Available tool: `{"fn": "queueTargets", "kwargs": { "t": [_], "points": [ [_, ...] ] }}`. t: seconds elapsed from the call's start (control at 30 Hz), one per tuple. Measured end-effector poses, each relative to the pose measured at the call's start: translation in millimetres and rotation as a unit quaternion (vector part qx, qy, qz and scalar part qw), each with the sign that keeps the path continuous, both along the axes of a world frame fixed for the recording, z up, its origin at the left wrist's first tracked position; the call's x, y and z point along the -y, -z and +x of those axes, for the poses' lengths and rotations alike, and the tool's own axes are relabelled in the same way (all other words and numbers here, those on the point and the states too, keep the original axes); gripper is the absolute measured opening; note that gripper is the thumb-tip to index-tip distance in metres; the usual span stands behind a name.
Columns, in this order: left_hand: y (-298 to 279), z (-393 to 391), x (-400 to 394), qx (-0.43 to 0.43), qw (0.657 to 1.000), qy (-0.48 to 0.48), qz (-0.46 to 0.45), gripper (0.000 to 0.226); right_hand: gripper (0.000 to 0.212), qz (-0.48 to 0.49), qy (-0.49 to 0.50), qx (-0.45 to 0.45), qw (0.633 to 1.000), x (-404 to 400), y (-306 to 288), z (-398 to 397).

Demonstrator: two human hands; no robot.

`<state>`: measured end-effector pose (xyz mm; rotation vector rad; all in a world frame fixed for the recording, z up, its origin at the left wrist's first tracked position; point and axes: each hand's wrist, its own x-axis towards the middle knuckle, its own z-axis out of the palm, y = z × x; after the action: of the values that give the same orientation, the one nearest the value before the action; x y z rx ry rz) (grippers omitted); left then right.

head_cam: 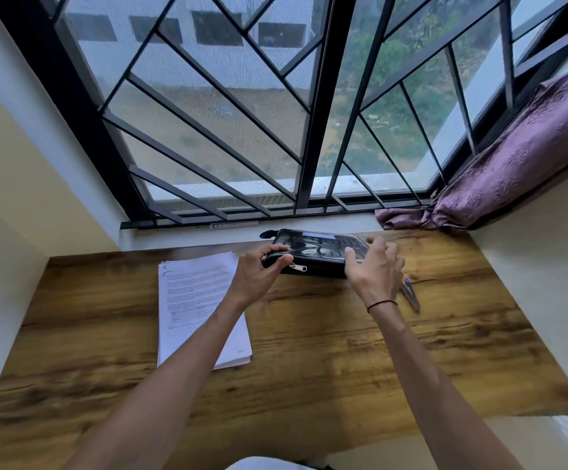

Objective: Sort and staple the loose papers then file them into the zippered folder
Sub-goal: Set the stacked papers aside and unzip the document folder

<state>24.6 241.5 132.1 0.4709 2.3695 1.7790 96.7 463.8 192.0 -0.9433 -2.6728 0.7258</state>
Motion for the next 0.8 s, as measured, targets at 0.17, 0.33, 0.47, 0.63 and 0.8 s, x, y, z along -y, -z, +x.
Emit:
{"fn": "queueTargets", "kwargs": {
  "t": [0.17,0.33,0.47,0.63,0.8],
  "points": [
    [-4,-1,-5,-0.004,1.000,0.002,-0.006,0.054,0.051,0.126,0.009,-0.059,0.990,49,3,13],
    [-5,-3,-10,0.005,1.000,-0.010,0.019,0.050,0.046,0.214,-0.055,-0.091,0.971,79,15,26],
    [-7,-3,-10,-0.005,1.000,-0.011,0.014,0.050,0.045,0.224,-0.065,-0.077,0.969,84,19,21],
    [-3,-1,-12,-0.011,1.000,-0.006,0.010,0.049,0.033,0.144,-0.059,-0.082,0.984,90,16,22],
    [-2,0,-13,-0.012,1.000,-0.007,0.004,0.052,0.023,0.057,-0.069,-0.096,0.991,97,4,14]
  ]
}}
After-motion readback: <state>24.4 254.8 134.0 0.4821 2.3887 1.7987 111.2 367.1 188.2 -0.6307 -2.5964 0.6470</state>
